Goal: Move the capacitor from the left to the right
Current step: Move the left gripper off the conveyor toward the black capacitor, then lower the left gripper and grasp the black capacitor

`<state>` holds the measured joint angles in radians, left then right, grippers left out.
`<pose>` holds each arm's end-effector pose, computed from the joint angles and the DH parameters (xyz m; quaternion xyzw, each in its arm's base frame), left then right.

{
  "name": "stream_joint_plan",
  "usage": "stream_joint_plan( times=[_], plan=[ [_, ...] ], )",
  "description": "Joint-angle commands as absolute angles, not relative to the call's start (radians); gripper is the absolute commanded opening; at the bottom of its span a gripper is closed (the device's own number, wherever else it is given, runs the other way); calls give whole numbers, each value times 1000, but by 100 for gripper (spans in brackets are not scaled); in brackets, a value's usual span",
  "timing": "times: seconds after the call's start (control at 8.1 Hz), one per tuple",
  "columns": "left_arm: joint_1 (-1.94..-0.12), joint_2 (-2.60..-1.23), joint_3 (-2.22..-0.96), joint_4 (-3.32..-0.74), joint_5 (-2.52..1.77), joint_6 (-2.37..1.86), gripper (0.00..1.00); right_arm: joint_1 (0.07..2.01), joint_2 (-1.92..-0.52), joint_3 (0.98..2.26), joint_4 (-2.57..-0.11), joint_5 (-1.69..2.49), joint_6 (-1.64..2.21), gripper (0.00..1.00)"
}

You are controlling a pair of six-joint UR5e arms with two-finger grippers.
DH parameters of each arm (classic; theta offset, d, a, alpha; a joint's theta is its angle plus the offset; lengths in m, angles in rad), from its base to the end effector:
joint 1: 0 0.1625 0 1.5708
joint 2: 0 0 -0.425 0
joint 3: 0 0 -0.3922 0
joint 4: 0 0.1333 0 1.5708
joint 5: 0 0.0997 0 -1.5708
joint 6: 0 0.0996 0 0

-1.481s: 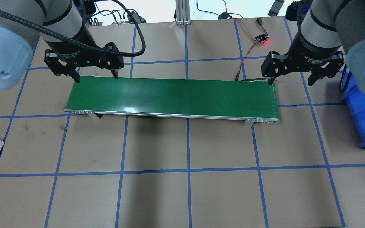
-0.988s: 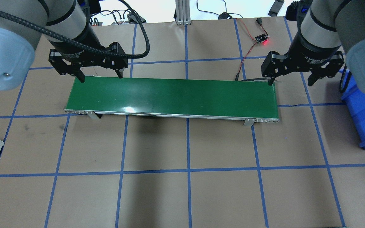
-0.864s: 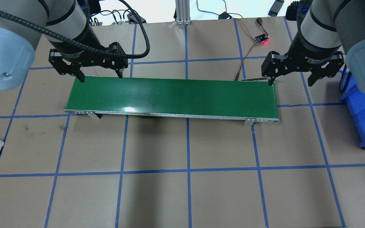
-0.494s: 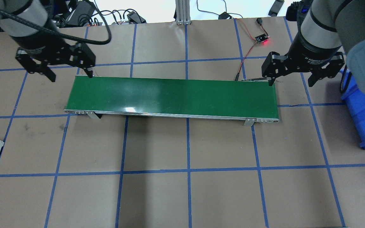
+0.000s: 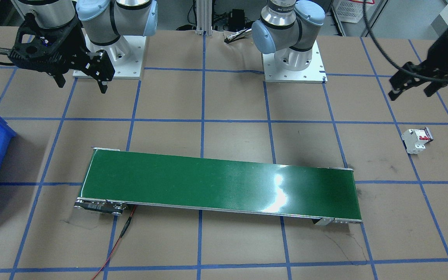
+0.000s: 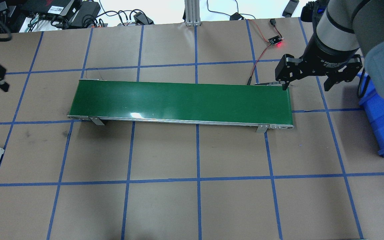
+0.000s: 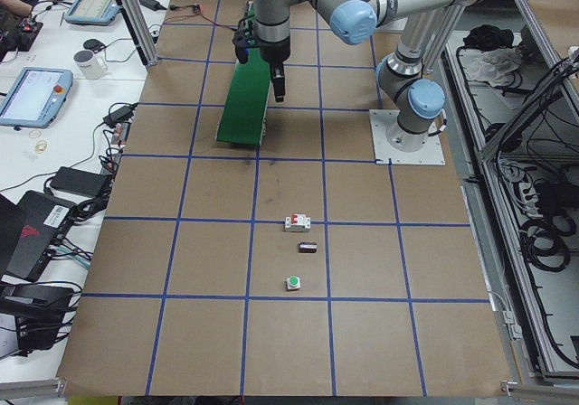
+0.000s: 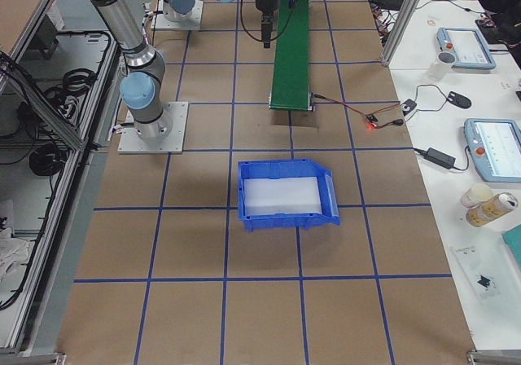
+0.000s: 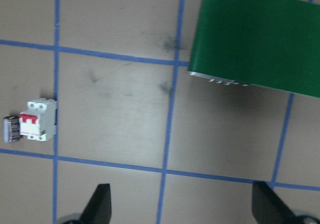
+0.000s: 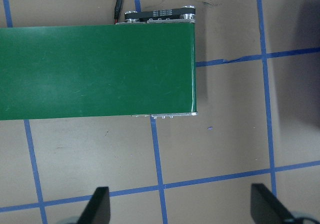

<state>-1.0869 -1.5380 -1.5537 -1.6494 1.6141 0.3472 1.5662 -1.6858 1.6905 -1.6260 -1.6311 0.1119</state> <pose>0.1066 -0.4801 0.5045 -0.0680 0.9973 0.0219 0.0140 0.1252 -0.4486 0.4886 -0.0589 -0.9975 0.0268 0.0287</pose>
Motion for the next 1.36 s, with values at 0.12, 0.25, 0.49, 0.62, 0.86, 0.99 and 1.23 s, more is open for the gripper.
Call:
stream_joint_plan(
  times=[0.12,0.25,0.49,0.62,0.86,0.99,1.23],
  plan=[
    [-673,-1630,-1557,-1555,1664,810,100,1566,-1686,1690,-1626,-1631,112,100],
    [-648,-1693,-1566,-1425,1666,941,100,1566,-1686,1690,-1628,-1631,112,100],
    [-600,-1866,-1568,-1301,1663,982,100,1566,-1686,1692,-1628,-1631,110,100],
    [-579,-1915,-1574,-1169,1660,989,100,1566,-1686,1690,-1628,-1631,110,100],
    [-575,-1947,-1607,-1077,1626,1042,100,1566,-1686,1690,-1629,-1631,110,100],
    [-563,-1945,-1667,-1068,1558,1043,100,1566,-1686,1690,-1629,-1631,112,100],
    [-506,-1954,-1741,-1063,1540,1045,100,1566,-1686,1690,-1629,-1631,112,100]
  ],
)
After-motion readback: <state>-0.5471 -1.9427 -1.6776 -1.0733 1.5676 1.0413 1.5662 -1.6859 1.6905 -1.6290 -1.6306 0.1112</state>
